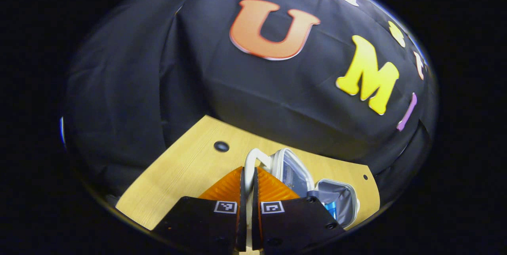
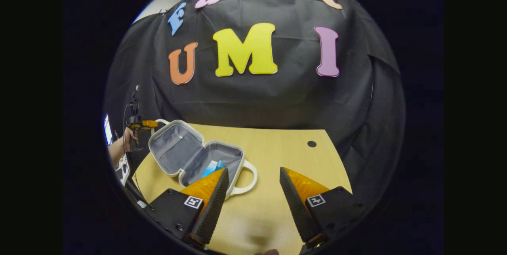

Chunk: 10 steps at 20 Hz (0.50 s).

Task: First open the suitcase, pack the skin care products into it, and then close the suitcase.

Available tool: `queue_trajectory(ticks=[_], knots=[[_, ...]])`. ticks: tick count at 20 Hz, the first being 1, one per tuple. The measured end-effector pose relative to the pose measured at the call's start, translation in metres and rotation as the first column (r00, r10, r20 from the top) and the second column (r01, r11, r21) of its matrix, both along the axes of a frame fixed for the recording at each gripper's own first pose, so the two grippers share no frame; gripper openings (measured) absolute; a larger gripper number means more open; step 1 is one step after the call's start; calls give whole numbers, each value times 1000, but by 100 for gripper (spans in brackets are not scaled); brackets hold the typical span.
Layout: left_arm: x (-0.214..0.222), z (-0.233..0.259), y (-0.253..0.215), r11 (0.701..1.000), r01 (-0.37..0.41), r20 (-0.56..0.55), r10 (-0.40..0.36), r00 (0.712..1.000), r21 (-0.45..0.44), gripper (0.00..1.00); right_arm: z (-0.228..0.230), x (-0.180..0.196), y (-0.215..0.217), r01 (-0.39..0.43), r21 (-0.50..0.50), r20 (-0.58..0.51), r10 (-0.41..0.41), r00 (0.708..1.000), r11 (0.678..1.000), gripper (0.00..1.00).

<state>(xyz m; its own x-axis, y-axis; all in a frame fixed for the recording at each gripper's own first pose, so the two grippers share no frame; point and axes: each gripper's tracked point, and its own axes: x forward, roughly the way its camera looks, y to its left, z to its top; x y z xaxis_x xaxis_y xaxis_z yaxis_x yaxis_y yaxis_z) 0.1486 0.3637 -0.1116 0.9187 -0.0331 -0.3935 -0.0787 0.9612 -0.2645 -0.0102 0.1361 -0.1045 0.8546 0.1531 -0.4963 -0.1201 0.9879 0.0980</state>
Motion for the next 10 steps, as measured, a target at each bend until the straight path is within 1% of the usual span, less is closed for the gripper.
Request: queue_trajectory(ticks=[2, 5, 7, 8, 9, 10], knots=[[-1, 28, -30, 998, 18, 30, -20, 999, 65, 8, 8, -4, -8, 14, 16, 24, -14, 1000, 1000, 77], [-8, 57, -70, 988, 14, 57, -23, 998, 152, 8, 14, -10, -25, 45, 39, 48, -47, 998, 998, 77], [-9, 71, -105, 983, 28, 85, -44, 995, 182, 8, 17, -16, -41, 69, 38, 55, -71, 996, 997, 77], [-10, 78, -123, 981, 37, 102, -57, 993, 192, 8, 18, -19, -50, 82, 38, 59, -84, 995, 996, 75], [-13, 83, -140, 978, 45, 112, -69, 991, 202, 8, 21, -22, -59, 96, 35, 69, -98, 993, 995, 75], [-14, 86, -157, 975, 56, 114, -81, 990, 214, 8, 24, -24, -68, 106, 33, 77, -109, 991, 994, 77]])
